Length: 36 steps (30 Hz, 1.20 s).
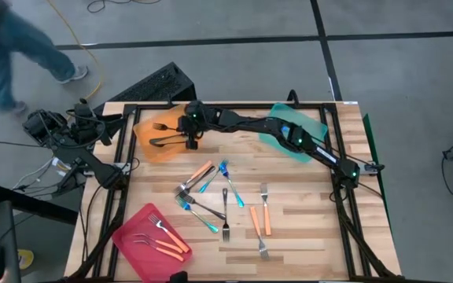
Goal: Sort silverware by color (type)
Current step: Put the black fork into the orange bin
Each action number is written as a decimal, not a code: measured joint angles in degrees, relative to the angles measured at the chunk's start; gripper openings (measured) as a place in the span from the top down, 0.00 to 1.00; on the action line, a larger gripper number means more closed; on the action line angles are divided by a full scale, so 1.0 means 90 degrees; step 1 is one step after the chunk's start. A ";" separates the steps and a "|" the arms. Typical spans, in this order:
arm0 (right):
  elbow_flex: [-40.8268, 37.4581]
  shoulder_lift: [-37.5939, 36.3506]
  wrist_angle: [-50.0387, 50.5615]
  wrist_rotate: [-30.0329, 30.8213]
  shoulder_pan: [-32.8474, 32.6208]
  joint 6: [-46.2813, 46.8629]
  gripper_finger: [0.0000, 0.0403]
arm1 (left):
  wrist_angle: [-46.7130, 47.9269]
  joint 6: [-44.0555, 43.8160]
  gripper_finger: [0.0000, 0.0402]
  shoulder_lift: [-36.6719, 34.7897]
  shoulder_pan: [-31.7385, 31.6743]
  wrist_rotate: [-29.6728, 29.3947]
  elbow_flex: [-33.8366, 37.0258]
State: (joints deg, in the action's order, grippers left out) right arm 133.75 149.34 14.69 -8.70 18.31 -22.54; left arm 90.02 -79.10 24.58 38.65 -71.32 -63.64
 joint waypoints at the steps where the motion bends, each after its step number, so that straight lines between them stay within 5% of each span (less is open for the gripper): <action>1: 0.0000 0.0000 0.0028 0.0011 -0.0016 -0.0121 0.94 | 0.0000 0.0001 0.51 0.0000 -0.0001 -0.0001 0.0000; 15: 0.0000 0.0000 0.0177 0.0144 -0.0337 -0.1382 0.94 | -0.0001 0.0003 0.51 0.0000 -0.0001 -0.0008 0.0000; 36: -0.0002 0.0435 0.0320 0.0619 -0.0438 -0.1311 0.89 | -0.0001 0.0025 0.51 0.0002 -0.0002 -0.0010 -0.0002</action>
State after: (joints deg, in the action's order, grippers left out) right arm 133.73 153.25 17.57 -3.13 14.37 -34.34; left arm 90.01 -78.87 24.60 38.63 -71.41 -63.66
